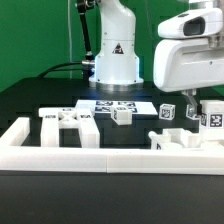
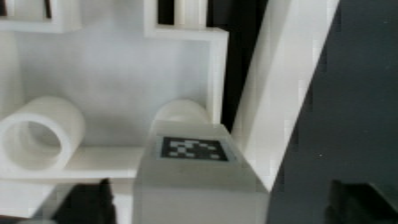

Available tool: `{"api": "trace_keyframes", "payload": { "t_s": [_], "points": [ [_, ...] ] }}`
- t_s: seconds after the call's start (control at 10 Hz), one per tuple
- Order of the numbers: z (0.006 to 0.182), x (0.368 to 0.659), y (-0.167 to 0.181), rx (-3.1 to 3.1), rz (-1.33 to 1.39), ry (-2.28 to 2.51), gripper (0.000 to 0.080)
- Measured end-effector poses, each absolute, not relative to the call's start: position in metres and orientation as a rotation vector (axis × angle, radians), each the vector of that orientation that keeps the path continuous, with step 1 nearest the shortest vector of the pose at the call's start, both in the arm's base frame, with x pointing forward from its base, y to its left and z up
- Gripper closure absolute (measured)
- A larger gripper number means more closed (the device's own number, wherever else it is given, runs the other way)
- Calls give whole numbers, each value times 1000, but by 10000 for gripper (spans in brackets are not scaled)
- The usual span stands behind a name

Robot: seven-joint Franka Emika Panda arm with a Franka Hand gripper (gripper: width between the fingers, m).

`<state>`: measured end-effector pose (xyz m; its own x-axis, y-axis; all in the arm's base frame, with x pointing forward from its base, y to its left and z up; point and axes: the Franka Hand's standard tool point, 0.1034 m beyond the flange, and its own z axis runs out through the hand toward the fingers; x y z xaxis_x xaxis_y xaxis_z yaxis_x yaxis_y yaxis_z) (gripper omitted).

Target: Assemble chair

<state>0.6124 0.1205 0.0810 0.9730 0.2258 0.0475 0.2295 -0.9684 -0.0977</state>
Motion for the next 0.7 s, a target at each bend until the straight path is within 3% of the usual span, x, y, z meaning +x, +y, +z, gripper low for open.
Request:
{"api": "trace_keyframes", "payload": {
  "t_s": [0.1,0.2,0.3,0.7],
  "points": [
    [81,612,120,-3018,-55,-349,240],
    [81,612,120,-3018,-54,-349,440],
    [81,612,120,-3018,-54,-349,509],
    [80,612,120,-3021,-51,-311,509]
  ]
}}
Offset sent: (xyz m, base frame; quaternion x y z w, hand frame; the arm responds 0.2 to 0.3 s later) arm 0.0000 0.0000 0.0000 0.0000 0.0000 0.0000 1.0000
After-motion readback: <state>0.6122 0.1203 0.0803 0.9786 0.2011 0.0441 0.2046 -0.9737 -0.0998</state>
